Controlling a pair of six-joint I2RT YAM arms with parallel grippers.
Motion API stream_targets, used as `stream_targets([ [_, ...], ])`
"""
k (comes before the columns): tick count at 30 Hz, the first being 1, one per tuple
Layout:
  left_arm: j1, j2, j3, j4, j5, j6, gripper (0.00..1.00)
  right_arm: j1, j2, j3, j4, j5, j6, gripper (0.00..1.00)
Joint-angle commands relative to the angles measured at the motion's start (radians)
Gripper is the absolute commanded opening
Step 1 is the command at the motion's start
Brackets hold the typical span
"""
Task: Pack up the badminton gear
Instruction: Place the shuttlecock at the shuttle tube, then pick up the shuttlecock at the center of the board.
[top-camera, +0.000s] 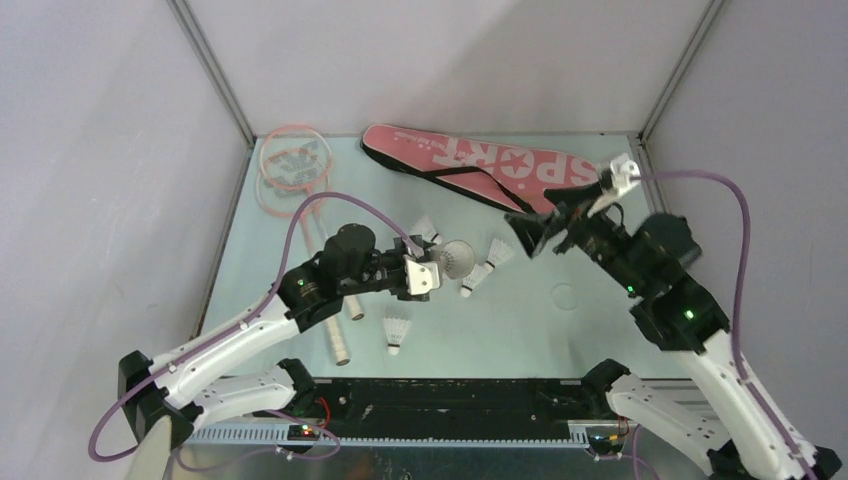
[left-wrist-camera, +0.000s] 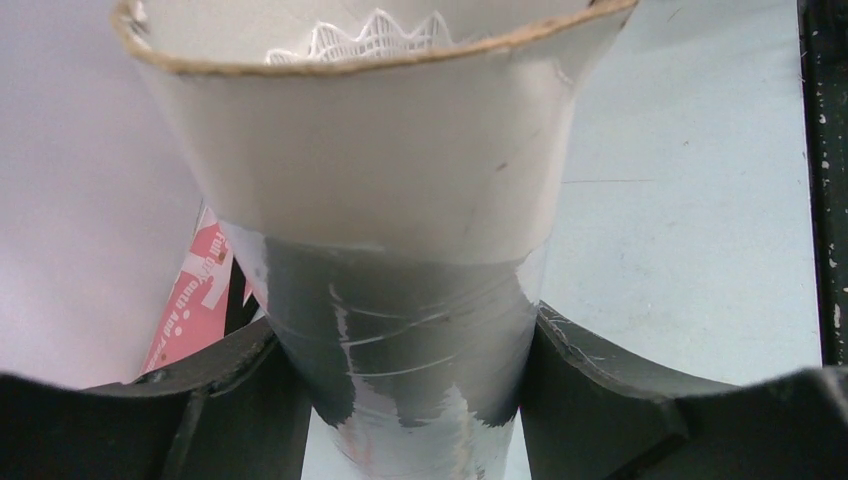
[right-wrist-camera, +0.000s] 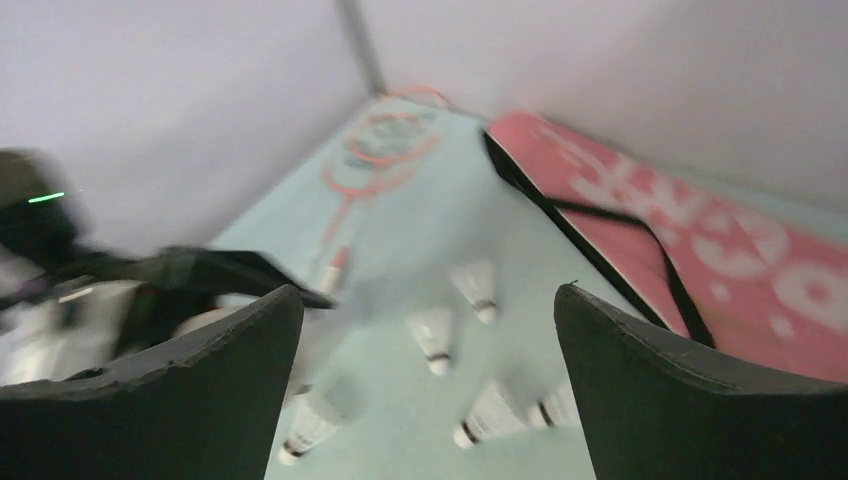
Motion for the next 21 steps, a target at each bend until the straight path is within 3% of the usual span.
stream_targets([
  [1,-0.004,-0.03,-0.016,0.053,-0.022,-0.041,0.4,-0.19,0.196,0.01,-0.15,-0.023,0.108,0.99],
  [6,-0.004,-0.052,-0.036,0.08,-0.033,-0.078,0.4,-0.263,0.441,0.003,-0.184,-0.13,0.083,0.99],
  [11,-0.004,-0.072,-0.06,0.125,-0.061,-0.134,0.4,-0.27,0.703,0.026,-0.153,-0.096,0.08,0.94],
  [21,-0.004,-0.079,-0.098,0.195,-0.046,-0.177,0.4,-0.289,0.927,0.04,0.001,-0.071,0.046,0.86],
])
